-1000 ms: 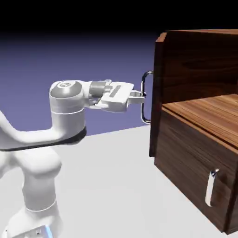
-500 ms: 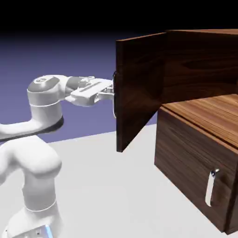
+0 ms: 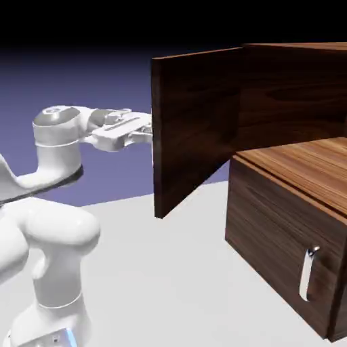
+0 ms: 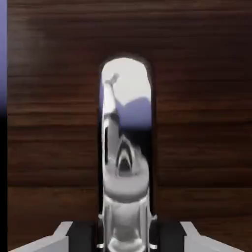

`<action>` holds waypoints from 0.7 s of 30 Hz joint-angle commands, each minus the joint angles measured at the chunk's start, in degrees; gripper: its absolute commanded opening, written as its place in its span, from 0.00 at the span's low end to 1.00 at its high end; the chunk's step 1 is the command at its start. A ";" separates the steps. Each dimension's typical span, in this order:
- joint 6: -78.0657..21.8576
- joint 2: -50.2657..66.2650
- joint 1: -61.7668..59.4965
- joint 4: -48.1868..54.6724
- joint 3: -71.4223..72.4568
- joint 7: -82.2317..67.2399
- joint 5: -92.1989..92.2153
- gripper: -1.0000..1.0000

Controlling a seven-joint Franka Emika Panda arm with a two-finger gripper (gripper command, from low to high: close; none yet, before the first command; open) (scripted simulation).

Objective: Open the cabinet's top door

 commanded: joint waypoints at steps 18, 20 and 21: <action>-24.66 37.23 -17.71 28.40 32.26 18.17 29.59 0.00; -27.91 41.22 -21.05 32.55 35.76 20.18 31.41 0.00; -29.55 43.19 -22.76 34.62 37.54 21.22 32.22 0.00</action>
